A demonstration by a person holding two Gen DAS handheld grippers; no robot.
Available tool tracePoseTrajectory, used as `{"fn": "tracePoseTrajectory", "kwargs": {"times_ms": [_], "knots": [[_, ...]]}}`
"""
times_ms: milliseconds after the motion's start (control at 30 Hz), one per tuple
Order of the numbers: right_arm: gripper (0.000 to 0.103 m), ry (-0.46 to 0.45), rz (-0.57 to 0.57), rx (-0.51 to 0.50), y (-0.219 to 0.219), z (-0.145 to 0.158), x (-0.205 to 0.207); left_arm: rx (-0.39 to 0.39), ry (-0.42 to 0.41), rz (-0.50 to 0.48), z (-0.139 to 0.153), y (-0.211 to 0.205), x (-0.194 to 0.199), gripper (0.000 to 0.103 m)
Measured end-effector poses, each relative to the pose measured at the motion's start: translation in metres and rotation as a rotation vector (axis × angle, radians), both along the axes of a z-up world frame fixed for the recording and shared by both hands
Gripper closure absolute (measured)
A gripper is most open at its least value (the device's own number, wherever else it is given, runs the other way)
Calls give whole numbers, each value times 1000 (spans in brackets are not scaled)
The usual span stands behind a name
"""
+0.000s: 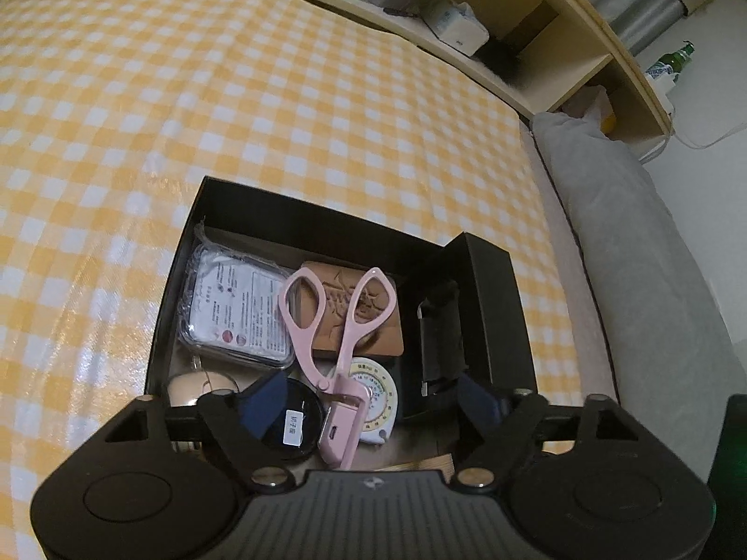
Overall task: Organize rigid objects
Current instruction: 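Lower the scissors into the tray and open the left gripper, then release the tray rim with the right gripper while lifting the left gripper away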
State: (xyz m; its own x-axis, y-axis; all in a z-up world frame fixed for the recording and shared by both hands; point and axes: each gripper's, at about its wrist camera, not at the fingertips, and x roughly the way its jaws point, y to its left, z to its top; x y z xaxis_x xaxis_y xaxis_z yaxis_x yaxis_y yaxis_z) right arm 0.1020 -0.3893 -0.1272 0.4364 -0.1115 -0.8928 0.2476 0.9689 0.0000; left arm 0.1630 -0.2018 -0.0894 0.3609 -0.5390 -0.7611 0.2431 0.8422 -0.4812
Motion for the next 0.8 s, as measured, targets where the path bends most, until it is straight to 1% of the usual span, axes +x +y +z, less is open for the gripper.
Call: {"fn": "tracePoseTrajectory", "kwargs": {"times_ms": [33, 133, 267, 400, 533, 667, 733, 800], "knots": [[99, 0, 0, 0, 0, 0, 0, 1, -1, -1, 1, 1, 0, 14], [99, 1, -1, 0, 0, 0, 0, 4, 6, -2, 5, 2, -1, 7], [99, 3, -3, 1, 1, -2, 0, 22, 15, -14, 9, 9, -5, 4], [99, 2, -4, 1, 0, -1, -1, 31, 7, -45, 21, 20, -13, 2], [99, 1, -6, 3, 0, -2, -2, 57, -43, -93, 37, 31, -22, 1], [99, 1, -6, 2, 0, -2, -2, 66, -88, -143, 51, 46, -34, 0], [99, 1, -6, 3, 0, -1, -2, 94, -117, -165, 56, 51, -40, 0], [99, 0, -6, 3, 0, -1, -2, 135, -164, -190, 63, 56, -50, 0]]}}
